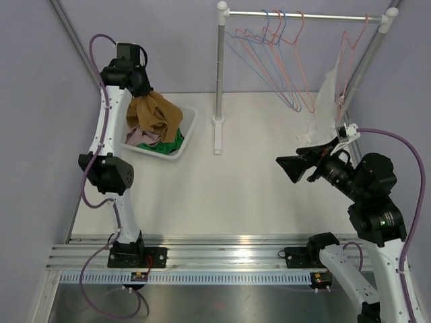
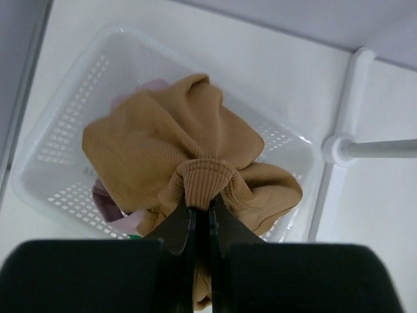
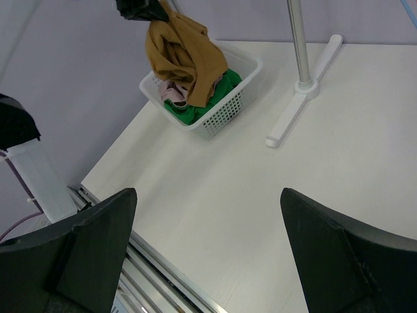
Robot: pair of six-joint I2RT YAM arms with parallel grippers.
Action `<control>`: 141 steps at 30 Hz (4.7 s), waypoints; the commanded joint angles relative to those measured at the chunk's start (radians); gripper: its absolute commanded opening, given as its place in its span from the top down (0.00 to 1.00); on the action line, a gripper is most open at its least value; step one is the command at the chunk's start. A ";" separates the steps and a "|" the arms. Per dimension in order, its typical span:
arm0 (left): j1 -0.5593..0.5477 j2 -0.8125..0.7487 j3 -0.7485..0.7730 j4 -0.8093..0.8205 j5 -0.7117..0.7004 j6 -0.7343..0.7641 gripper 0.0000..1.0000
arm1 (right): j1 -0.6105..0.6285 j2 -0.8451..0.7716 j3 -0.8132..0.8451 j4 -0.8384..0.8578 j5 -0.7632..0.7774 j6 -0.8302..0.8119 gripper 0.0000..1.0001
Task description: Remove the tank top from the hanger
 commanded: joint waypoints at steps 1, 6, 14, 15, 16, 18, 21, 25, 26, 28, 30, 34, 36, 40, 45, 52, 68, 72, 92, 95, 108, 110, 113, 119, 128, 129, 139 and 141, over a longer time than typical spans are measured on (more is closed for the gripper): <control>0.036 0.117 -0.002 0.011 0.072 -0.036 1.00 | 0.005 0.013 -0.019 0.080 -0.040 0.028 0.01; 0.045 0.355 -0.070 -0.009 0.089 -0.038 1.00 | 0.005 0.010 -0.022 0.090 0.099 0.068 0.01; 0.056 0.472 -0.067 -0.027 0.134 -0.064 1.00 | 0.005 0.057 0.096 0.013 0.204 0.073 0.01; 0.057 0.450 -0.068 -0.024 0.129 -0.067 1.00 | 0.005 0.068 0.111 -0.005 0.259 0.069 0.01; 0.062 0.394 -0.068 -0.021 0.124 -0.072 0.90 | 0.005 0.091 0.130 -0.045 0.290 0.062 0.01; 0.069 0.335 -0.065 -0.015 0.132 -0.075 0.80 | 0.005 0.109 0.182 -0.074 0.375 0.028 0.00; 0.091 0.208 -0.041 -0.017 0.160 -0.082 0.57 | 0.005 0.155 0.265 -0.130 0.506 -0.010 0.00; 0.127 0.068 -0.008 -0.011 0.280 -0.081 0.26 | 0.005 0.247 0.384 -0.197 0.633 -0.050 0.00; 0.138 0.016 -0.014 0.005 0.376 -0.087 0.17 | 0.005 0.261 0.424 -0.202 0.659 -0.068 0.01; 0.169 -0.034 -0.015 0.003 0.431 -0.098 0.08 | 0.003 0.324 0.469 -0.234 0.745 -0.099 0.00; 0.171 -0.128 -0.033 -0.001 0.454 -0.076 0.01 | 0.003 0.373 0.550 -0.265 0.843 -0.151 0.00; 0.168 -0.390 -0.281 0.045 0.462 -0.044 0.01 | -0.032 0.525 0.664 -0.303 0.920 -0.210 0.00; 0.166 -0.543 -0.540 0.136 0.433 -0.047 0.01 | -0.056 0.568 0.717 -0.298 0.905 -0.216 0.01; 0.137 -0.995 -0.974 0.343 0.411 -0.067 0.01 | -0.105 0.687 0.797 -0.266 0.859 -0.251 0.09; 0.111 -1.366 -1.329 0.434 0.304 -0.067 0.01 | -0.174 0.819 0.915 -0.277 0.789 -0.293 0.24; -0.007 -1.517 -1.481 0.381 0.170 -0.024 0.01 | -0.316 1.019 1.064 -0.317 0.648 -0.279 0.31; -0.081 -1.487 -1.507 0.394 0.160 -0.022 0.01 | -0.379 1.254 1.231 -0.349 0.480 -0.343 0.80; -0.081 -1.455 -1.504 0.393 0.203 -0.016 0.01 | -0.379 1.255 1.242 -0.348 0.468 -0.337 0.99; -0.081 -1.444 -1.506 0.399 0.209 -0.016 0.01 | -0.376 0.936 1.104 -0.410 0.295 -0.245 1.00; -0.081 -1.444 -1.504 0.399 0.207 -0.013 0.01 | -0.376 0.806 0.920 -0.406 0.278 -0.227 1.00; -0.133 -1.380 -1.470 0.427 0.331 0.019 0.01 | -0.302 0.315 0.486 -0.559 0.157 -0.262 1.00; -0.176 -1.365 -1.441 0.428 0.330 0.016 0.01 | -0.276 0.277 0.472 -0.583 0.095 -0.262 1.00; -0.271 -1.322 -1.352 0.414 0.267 0.004 0.01 | -0.233 0.252 0.467 -0.627 0.118 -0.250 1.00; -0.435 -1.227 -1.256 0.430 0.123 -0.030 0.01 | -0.126 0.171 0.345 -0.608 0.169 -0.247 1.00; -0.539 -1.231 -1.271 0.511 0.085 -0.070 0.01 | -0.124 0.082 0.213 -0.400 -0.329 -0.225 1.00; -0.556 -1.230 -1.266 0.516 0.068 -0.072 0.01 | -0.126 0.088 0.182 -0.381 -0.346 -0.216 1.00; -0.822 -1.075 -1.171 0.589 -0.279 -0.039 0.01 | -0.064 0.255 0.233 -0.337 -0.321 -0.176 1.00; -0.823 -1.036 -1.157 0.667 -0.258 -0.001 0.01 | 0.050 0.321 0.283 -0.346 -0.252 -0.179 1.00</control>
